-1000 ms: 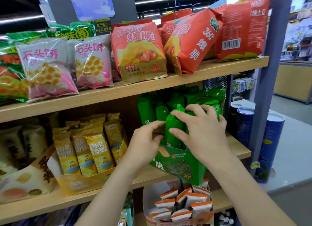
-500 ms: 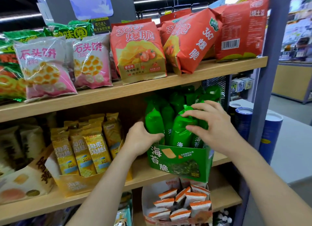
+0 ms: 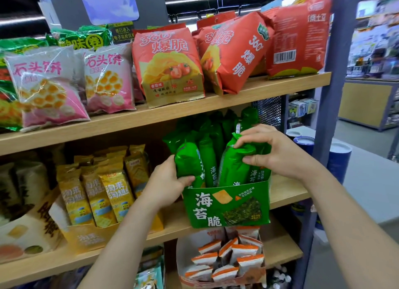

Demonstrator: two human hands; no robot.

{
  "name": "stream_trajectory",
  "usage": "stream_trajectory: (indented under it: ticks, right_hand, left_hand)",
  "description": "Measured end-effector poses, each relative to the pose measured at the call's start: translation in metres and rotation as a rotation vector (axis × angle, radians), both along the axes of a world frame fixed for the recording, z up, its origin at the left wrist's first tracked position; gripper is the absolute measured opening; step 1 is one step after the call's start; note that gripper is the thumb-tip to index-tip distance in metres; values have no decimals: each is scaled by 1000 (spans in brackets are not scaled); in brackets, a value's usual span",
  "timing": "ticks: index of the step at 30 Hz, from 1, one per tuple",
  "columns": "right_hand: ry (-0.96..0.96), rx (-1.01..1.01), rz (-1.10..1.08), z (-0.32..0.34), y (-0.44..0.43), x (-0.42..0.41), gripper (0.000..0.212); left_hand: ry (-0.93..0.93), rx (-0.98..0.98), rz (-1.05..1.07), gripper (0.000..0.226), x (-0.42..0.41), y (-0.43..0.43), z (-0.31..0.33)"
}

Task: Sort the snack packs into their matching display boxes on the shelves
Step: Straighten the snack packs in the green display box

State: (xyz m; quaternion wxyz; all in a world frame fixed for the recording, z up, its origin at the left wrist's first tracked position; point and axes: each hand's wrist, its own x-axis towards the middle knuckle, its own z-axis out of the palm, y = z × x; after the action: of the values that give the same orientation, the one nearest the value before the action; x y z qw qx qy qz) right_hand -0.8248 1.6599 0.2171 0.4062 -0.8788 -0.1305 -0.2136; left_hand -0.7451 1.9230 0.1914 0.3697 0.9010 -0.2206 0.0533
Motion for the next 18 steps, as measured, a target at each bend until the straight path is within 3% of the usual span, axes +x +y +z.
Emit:
stream_trajectory:
  ticks: [3, 5, 9, 12, 14, 18]
  right_hand:
    - [-14, -23, -18, -1, 4, -4, 36]
    - [-41, -78, -75, -3, 8, -9, 34]
    - [-176, -291, -353, -10, 30, -20, 29]
    - [-256, -407, -428, -18, 50, -23, 40]
    - [-246, -463, -467, -22, 57, -23, 51]
    - [-287, -462, -579, -29, 65, -20, 52]
  left_hand:
    - [-63, 27, 60, 47, -5, -7, -6]
    - [-202, -57, 140, 53, -13, -8, -13]
    - [-401, -91, 199, 75, -14, -7, -25]
    - [-431, 1, 227, 83, -13, -8, -23]
    - [-560, 66, 273, 89, -18, -8, -21]
    - [-980, 62, 185, 58, -36, -23, -6]
